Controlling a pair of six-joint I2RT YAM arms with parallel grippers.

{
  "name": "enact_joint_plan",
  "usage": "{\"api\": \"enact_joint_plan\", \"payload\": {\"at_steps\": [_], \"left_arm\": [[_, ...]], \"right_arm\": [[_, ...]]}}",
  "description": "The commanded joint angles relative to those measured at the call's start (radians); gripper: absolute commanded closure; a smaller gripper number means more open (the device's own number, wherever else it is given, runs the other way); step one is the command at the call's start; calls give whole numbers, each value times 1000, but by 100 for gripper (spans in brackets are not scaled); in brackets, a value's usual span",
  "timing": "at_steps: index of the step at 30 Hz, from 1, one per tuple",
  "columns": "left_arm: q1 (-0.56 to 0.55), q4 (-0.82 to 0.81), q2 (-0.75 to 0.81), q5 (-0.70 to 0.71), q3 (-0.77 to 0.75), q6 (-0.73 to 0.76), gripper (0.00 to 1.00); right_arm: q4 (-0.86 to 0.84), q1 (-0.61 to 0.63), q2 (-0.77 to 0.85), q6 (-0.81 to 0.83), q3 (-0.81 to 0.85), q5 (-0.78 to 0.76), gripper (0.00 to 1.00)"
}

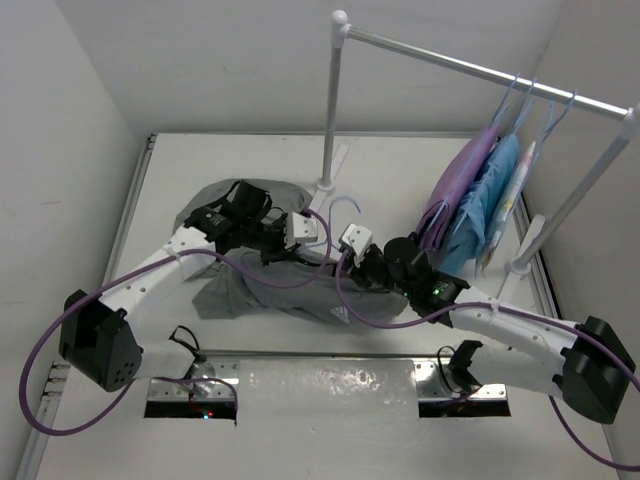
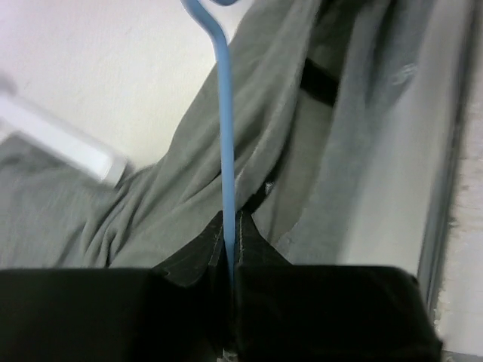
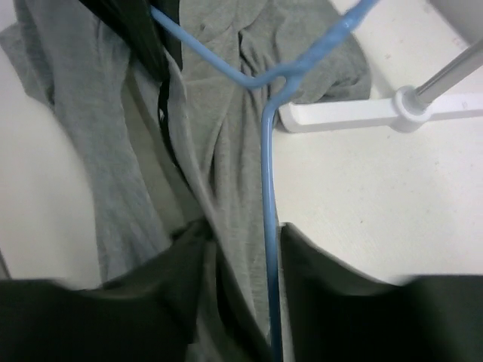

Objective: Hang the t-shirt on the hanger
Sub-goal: Place the hanger at the clothesline.

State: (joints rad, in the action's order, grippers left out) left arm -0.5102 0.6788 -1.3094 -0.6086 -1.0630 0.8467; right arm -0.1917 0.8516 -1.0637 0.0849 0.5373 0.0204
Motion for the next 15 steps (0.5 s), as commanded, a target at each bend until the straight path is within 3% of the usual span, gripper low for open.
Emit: {"api": "enact_joint_plan", "payload": {"at_steps": [1,3,4,7,15], "left_arm": [[10,-91,68,130,5,-139,100],[10,-107,113,183,3,-185,100],[10,-110,127,235,-2,-196,100],[10,-133,145,352,-29,-253,100],[9,-246,110,501,-103,-382,100]], "right_arm": [[-54,7,56,-37,35,-48,50],[-10,9,62,-53,43,-121,37],[1,7,71,-65,44,-144,15],[11,9,105,-77,35,-203,2],[78,9,197,-120,30,-191,1]]}}
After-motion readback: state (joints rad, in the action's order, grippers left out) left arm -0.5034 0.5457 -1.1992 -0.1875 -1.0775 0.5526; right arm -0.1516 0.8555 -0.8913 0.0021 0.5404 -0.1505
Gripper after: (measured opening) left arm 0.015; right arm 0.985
